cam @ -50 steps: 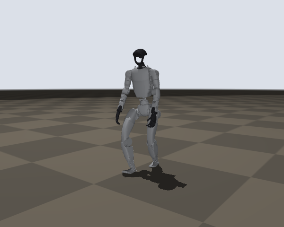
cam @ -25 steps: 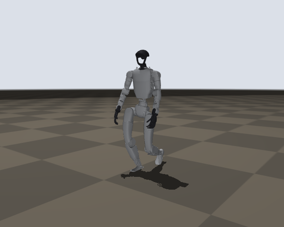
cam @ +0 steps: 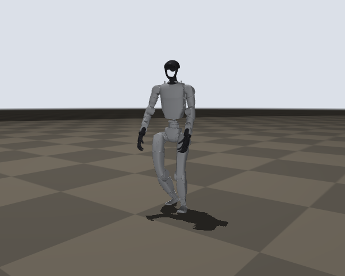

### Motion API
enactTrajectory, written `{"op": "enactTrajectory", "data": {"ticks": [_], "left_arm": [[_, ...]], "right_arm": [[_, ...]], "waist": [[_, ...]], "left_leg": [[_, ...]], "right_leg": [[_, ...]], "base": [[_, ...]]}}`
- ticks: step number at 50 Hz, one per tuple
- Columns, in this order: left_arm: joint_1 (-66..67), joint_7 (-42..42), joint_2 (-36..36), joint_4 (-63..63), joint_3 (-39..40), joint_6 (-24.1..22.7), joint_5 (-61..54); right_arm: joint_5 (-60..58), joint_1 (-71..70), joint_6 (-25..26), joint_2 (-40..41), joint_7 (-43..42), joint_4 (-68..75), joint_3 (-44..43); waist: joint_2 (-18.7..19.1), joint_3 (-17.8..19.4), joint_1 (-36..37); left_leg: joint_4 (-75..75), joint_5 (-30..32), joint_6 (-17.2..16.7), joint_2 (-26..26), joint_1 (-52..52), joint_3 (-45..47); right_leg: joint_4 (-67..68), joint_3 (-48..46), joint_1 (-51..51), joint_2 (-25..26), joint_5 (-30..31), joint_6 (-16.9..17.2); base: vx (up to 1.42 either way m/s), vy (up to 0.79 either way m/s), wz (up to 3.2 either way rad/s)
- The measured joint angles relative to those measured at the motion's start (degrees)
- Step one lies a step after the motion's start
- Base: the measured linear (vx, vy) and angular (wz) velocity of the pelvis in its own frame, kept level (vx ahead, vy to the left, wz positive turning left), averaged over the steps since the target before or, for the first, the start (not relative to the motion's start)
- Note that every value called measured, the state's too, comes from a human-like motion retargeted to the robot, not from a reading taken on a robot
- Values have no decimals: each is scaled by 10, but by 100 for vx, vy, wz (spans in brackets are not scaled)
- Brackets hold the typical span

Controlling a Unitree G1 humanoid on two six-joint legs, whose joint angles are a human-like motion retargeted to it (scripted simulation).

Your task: Walk

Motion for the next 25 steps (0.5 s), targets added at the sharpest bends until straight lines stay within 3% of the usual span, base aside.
{"op": "enactTrajectory", "data": {"ticks": [5, 15, 21, 25], "left_arm": [[19, -1, 13, 16, 10, 8, 11], [42, 1, 31, 46, 18, 15, 23], [51, 3, 32, 49, 15, 12, 23], [52, 4, 33, 43, 12, 9, 23]], "right_arm": [[-4, -3, 0, 13, 5, -4, 5], [-14, 23, 3, 30, 17, 6, 10], [-19, 46, 6, 29, 27, 11, 5], [-17, 54, 7, 24, 34, 10, 0]], "waist": [[-13, -19, -6], [-22, -29, 4], [-72, -29, -9], [-102, -27, -20]], "left_leg": [[-104, 34, 3, -38, -12, -11], [-74, 35, 37, -63, 13, -4], [-89, 19, 76, -146, 61, 22], [-134, 23, 100, -207, 107, 32]], "right_leg": [[8, 11, -14, -16, -11, 2], [65, 51, 0, -40, -31, 17], [196, 73, -12, -136, -16, 59], [297, 97, -33, -199, 58, 98]], "base": [[23, 12, 1], [27, 14, -18], [26, 14, 13], [22, 15, 23]]}}
